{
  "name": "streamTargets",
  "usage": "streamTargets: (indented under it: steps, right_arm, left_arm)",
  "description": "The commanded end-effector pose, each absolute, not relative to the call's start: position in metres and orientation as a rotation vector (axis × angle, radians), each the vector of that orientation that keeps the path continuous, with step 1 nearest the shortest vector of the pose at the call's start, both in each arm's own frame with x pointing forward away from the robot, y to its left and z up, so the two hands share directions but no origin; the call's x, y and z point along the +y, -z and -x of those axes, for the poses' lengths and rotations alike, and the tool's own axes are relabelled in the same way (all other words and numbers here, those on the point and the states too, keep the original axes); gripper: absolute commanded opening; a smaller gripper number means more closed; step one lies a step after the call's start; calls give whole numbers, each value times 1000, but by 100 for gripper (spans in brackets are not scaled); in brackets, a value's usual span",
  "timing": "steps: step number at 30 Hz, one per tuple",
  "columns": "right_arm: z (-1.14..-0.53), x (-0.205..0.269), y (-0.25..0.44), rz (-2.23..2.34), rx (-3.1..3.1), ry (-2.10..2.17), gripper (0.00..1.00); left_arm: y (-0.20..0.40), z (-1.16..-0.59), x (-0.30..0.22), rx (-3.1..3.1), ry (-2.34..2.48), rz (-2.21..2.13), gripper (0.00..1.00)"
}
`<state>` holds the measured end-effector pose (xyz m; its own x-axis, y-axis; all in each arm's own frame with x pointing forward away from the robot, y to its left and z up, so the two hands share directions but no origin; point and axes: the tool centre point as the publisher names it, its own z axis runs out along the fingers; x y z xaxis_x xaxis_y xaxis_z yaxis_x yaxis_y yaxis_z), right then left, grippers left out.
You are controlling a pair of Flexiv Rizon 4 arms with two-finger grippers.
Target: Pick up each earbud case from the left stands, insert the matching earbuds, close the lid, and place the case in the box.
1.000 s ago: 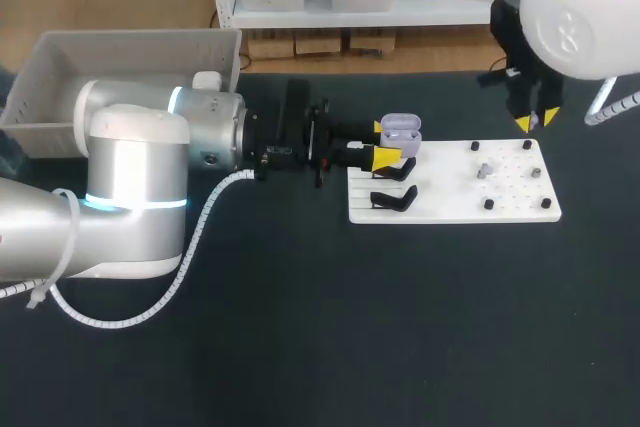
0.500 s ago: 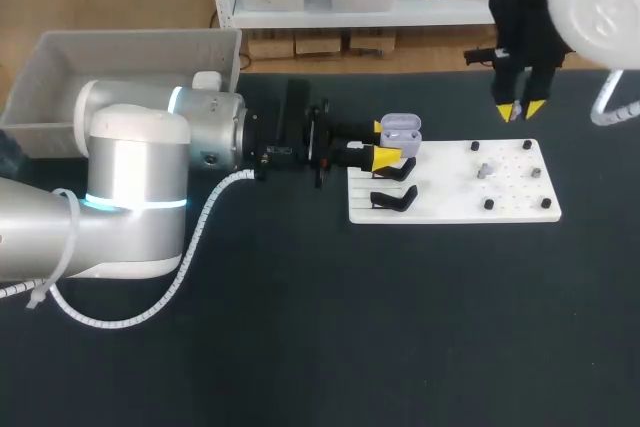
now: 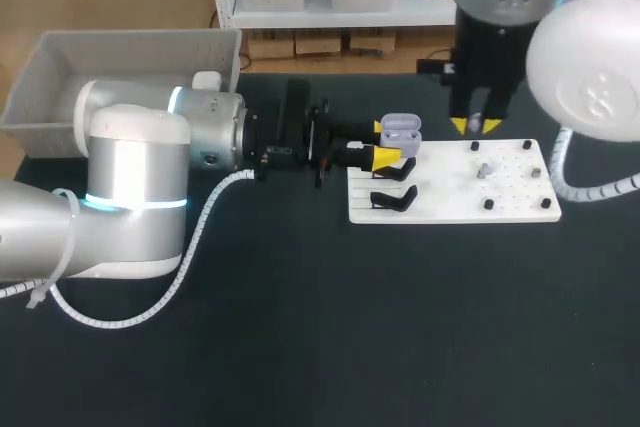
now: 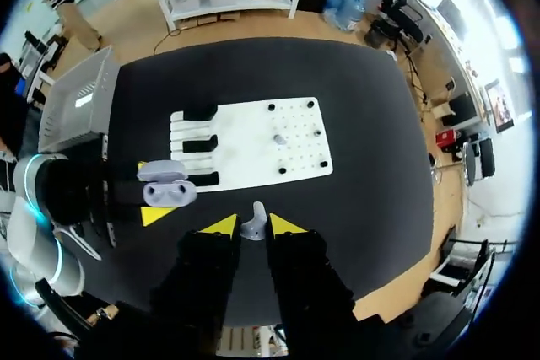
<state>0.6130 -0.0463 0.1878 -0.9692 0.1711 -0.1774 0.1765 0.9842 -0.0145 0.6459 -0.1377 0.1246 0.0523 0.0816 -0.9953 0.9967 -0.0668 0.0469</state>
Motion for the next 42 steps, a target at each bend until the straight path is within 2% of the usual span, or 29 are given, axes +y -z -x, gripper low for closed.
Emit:
streamTargets:
  steps: [1, 26, 33, 42]
  right_arm:
    - [-618, -36, -190, -330, 2962, 13, 0]
    - [-621, -27, -182, -351, 2993, -31, 0]
    - [-620, -8, -190, -614, 2937, 24, 0]
    - [-618, 11, -194, -736, 2898, 70, 0]
  left_arm:
    - [-124, -646, -138, 1203, 1177, -1341, 0]
    - [-124, -646, -138, 1203, 1177, -1341, 0]
    - [-124, -646, -138, 1203, 1177, -1341, 0]
    - [-124, -646, -138, 1203, 1177, -1341, 0]
